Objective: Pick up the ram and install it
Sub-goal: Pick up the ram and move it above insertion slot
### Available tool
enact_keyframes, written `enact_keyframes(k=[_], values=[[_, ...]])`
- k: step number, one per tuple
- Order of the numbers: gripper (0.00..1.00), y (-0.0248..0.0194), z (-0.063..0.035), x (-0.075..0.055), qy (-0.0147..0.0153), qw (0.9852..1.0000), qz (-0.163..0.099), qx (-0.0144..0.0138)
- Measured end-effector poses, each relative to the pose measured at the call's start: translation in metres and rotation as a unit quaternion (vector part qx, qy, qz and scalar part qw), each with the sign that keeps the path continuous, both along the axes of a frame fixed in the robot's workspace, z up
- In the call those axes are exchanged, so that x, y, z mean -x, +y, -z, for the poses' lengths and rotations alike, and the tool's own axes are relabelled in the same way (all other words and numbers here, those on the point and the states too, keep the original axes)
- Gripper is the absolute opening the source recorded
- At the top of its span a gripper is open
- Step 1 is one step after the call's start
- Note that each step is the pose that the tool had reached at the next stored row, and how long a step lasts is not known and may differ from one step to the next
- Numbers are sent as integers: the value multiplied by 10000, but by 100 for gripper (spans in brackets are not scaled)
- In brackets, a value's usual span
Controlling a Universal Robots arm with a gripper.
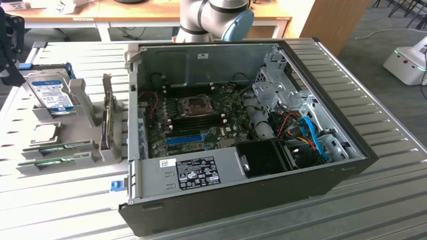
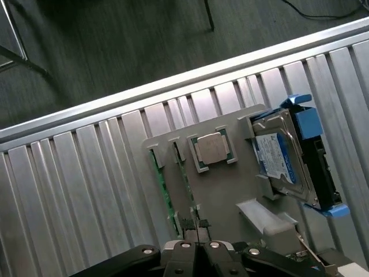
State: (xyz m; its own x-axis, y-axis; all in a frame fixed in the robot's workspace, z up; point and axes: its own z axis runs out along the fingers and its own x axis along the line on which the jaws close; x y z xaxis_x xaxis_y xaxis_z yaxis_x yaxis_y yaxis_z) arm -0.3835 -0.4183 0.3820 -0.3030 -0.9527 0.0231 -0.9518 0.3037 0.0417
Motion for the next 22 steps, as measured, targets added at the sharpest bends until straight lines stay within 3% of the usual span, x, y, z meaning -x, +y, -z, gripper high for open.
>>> enact_keyframes(k=[5, 10, 15, 20, 22], values=[[10, 0, 5, 0, 0, 9997, -257, 2], [10, 0, 11, 0, 0, 9982, -607, 2], [10, 0, 15, 0, -1, 9954, -962, 4], [10, 0, 20, 0, 0, 9913, -1316, 8], [10, 0, 20, 0, 1, 9906, -1365, 10]])
